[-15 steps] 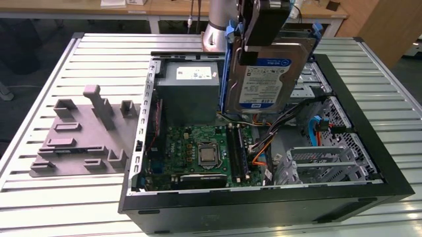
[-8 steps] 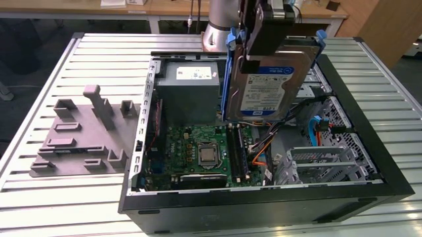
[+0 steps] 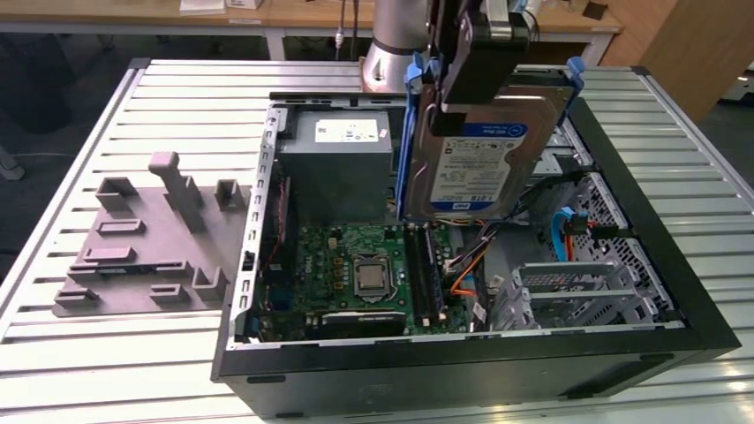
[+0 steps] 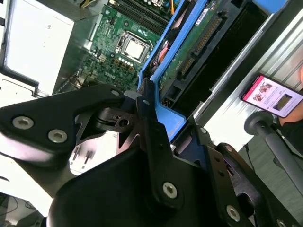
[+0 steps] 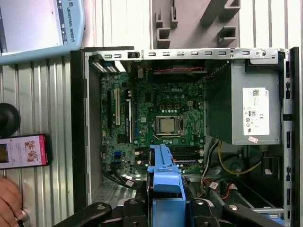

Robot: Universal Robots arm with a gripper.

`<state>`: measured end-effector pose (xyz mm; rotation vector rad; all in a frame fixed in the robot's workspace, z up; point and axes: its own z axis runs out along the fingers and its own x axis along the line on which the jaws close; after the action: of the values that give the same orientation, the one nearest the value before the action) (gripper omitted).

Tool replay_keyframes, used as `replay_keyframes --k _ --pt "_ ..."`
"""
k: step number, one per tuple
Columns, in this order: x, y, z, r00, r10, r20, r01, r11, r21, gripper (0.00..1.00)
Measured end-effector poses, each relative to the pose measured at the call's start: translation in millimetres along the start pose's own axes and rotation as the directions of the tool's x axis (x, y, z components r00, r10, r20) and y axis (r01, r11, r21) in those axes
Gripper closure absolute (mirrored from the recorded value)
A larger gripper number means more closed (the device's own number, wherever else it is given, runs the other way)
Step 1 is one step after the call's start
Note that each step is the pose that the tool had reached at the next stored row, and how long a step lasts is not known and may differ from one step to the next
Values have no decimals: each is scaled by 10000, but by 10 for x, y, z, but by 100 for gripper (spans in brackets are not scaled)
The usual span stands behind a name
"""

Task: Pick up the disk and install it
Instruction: 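Insert the disk into the insertion slot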

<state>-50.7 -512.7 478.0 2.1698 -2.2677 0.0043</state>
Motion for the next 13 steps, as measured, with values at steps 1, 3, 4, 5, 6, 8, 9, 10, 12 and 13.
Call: replay_keyframes --k 1,3,4,5,6,8,9,10,12,13 --pt "23 0 3 10000 1 1 -1 10000 0 64" --pt "66 -2 9 10000 1 2 -1 10000 1 64" --pt "86 -3 11 10000 2 1 -2 10000 0 64" --pt "104 -4 14 10000 2 2 -2 10000 1 64" --pt "118 -5 16 10000 2 1 -2 10000 0 64" --pt "128 -13 21 10000 2 2 -2 10000 0 64" --pt "128 -27 23 10000 3 3 -3 10000 1 64" --pt "128 -47 26 10000 2 3 -2 10000 1 64" --pt "127 -82 31 10000 1 3 -1 10000 1 64" --pt "128 -90 35 10000 1 2 -1 10000 0 64"
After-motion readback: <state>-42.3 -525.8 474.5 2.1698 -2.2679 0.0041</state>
